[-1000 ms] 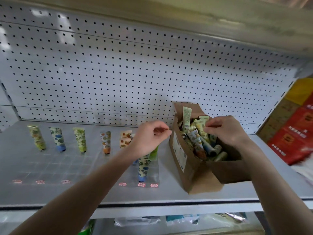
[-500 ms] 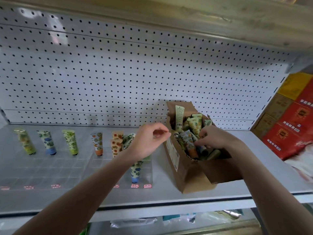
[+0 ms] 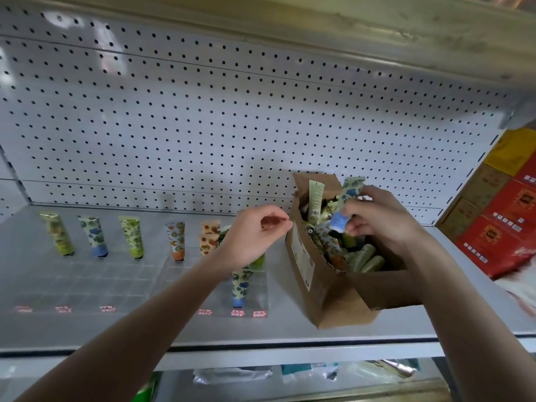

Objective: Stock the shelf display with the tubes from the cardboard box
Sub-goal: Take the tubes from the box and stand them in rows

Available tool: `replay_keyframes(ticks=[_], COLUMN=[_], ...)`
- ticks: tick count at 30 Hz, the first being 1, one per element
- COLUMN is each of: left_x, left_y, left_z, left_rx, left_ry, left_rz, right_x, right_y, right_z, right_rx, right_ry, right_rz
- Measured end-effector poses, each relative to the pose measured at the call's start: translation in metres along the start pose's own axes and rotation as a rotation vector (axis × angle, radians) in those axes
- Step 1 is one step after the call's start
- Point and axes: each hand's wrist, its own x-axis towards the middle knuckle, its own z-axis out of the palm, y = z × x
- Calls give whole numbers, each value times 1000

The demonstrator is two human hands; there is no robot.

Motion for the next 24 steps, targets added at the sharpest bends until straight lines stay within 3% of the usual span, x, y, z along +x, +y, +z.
replay_keyframes(ticks=[4,12,24], left_x=[-5,-18,-40], left_y=[1,-3,-38], left_z=[-8,-35,-74], left_rx=[-34,-193,55], left_ry=[-19,10,-12], left_rz=[-25,-83,-169], right_x=[-7,-4,10], right_y=[-14,-25,-21], right_z=[23,80,131], right_rx=[130,128,0], right_ry=[-56,-169,-165], right_rz=[-46,-153,-344])
